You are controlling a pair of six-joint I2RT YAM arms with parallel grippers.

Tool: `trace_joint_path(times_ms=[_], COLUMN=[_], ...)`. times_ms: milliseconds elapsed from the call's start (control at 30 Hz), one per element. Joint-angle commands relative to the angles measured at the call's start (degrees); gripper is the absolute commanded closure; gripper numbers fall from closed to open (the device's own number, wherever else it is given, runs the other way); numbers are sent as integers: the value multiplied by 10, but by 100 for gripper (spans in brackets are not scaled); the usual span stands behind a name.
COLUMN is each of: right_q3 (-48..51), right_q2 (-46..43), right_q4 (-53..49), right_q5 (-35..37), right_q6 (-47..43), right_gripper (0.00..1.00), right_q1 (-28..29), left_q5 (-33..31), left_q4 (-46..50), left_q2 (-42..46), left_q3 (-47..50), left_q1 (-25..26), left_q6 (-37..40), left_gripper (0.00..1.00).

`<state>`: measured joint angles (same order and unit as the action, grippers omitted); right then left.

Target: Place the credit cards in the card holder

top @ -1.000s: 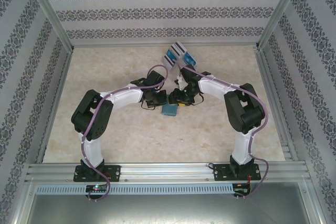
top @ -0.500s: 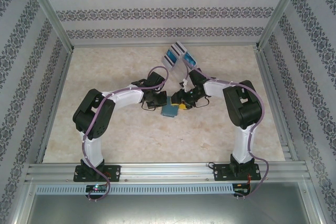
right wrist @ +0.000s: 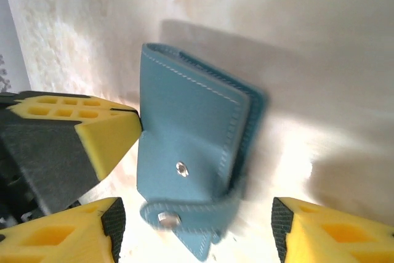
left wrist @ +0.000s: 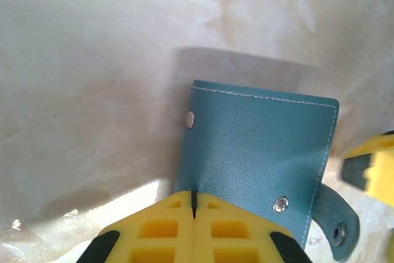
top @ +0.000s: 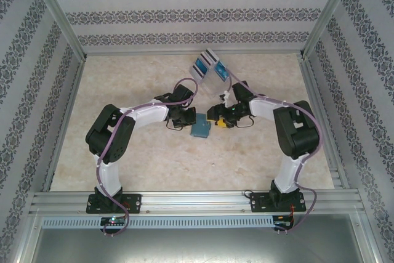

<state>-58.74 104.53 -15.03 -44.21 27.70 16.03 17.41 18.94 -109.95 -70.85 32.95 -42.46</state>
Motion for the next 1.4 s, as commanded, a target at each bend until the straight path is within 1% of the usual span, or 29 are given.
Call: trace_joint_path(times_ms=[0,33,67,133,300,467,700,800,900,1067,1167,1300,1367], right_q3=[28,33,37,44,41,26,22,15,9,5,-5,-3,-10], right_q2=[-39,-39,-38,-33,-4,13,27,30,17,-41,-38,-23,-10], right_q4=[17,19,24,36,61,58,73,70,52,6,-20,-12,-9], right_q5=[15,9,4,-2,-16,-16,-17,-23,-23,-21,-31,-36,-41], right_q6=[-23,-28,-32,-31,-18,-17,-2,2,-4,-15,-25,-21,-18], right_gripper=[41,45,52,62,76,76,76,74,74,74,74,75,74], right_q1=[-10,-8,-4,6,25,42,41,43,42,26,29,34,45], left_q5=[10,11,10,9,10,12,15,17,17,10,12,12,10], left_q4=[4,4,5,8,10,12,9,9,11,16,17,19,22], left_q2=[-8,-9,-10,-12,-13,-16,-18,-19,-18,-15,-19,-18,-16], left_q3=[-1,-2,-3,-5,-8,-10,-11,-12,-12,-12,-17,-19,-20], left_q1=[6,6,6,7,6,7,7,8,8,8,8,9,8], left_q6=[-1,0,-1,0,-1,-3,-4,-3,-3,0,1,2,4], left_gripper=[100,100,100,100,100,100,100,100,100,100,100,100,100])
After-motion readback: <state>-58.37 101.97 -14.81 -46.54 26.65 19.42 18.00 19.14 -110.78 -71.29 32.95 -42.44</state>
